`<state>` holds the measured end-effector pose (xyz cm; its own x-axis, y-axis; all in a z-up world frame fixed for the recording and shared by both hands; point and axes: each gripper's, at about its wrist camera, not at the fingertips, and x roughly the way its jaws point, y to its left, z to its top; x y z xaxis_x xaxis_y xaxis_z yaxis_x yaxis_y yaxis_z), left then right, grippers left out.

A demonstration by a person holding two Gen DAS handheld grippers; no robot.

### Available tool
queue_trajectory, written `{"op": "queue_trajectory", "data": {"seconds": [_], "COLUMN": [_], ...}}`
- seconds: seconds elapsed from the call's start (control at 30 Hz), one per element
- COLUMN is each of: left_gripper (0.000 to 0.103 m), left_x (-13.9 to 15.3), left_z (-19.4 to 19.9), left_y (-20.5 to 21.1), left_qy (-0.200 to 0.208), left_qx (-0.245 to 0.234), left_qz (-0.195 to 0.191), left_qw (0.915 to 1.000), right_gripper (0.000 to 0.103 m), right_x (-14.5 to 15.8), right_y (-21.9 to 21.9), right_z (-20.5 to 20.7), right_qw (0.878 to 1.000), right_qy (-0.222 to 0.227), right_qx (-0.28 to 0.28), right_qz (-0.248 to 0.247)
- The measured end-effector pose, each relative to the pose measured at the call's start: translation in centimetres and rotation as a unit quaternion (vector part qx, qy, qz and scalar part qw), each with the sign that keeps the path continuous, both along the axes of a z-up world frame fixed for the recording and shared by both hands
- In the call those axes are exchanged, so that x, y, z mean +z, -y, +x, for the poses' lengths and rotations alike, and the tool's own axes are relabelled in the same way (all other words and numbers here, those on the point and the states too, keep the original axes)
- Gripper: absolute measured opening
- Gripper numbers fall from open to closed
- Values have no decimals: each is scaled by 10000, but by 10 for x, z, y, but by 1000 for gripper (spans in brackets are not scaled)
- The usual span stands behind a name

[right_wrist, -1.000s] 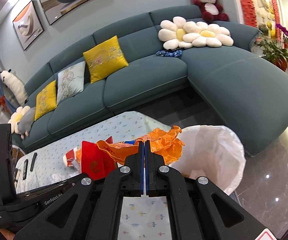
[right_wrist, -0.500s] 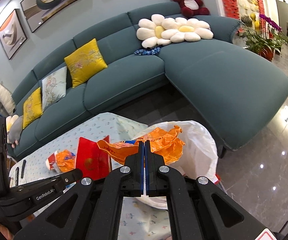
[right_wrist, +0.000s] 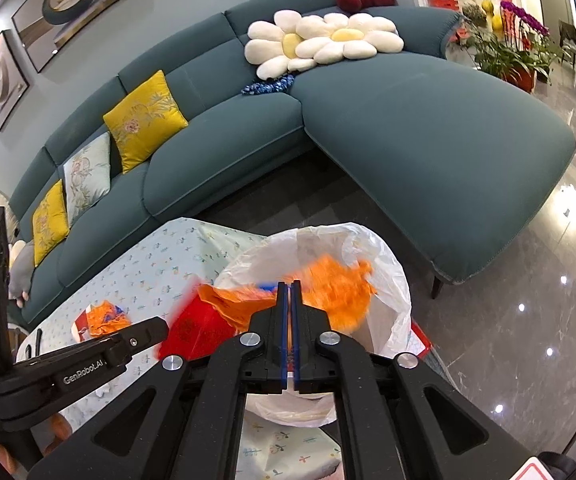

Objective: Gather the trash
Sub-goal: 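Carry red packet and orange bag over the white bin and open both tools, then withdraw both open tools from the bin back over the table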

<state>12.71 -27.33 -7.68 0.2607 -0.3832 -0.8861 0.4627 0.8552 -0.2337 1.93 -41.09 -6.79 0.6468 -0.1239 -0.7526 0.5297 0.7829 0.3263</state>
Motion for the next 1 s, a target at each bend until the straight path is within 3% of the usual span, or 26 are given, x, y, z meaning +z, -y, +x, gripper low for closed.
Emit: {"op": "queue_trajectory", "data": {"seconds": [0.03, 0.07, 0.17, 0.6, 1.0], "left_gripper": [46, 51, 51, 51, 58], "left_x": [-1, -1, -4, 5, 17], "left_z": [1, 2, 4, 4, 10], "left_y": [-2, -4, -7, -50, -127], "left_qy": [8, 22, 26, 219, 374], "left_qx": [74, 164, 199, 510, 1054], "left_qz": [3, 16, 69, 120, 101], "left_qw": [10000, 9999, 9998, 9984, 9937], "right_gripper": [13, 14, 26, 38, 49], "right_x": [-1, -3, -4, -1, 24], "right_y": [0, 0, -3, -31, -89], "right_z": [0, 2, 3, 2, 19], "right_qw": [10000, 10000, 10000, 9998, 9980], "right_qy": [-18, -30, -48, -142, -88], "right_qx": [-10, -8, 9, 99, 536], "right_qz": [10, 30, -25, -87, -327]}}
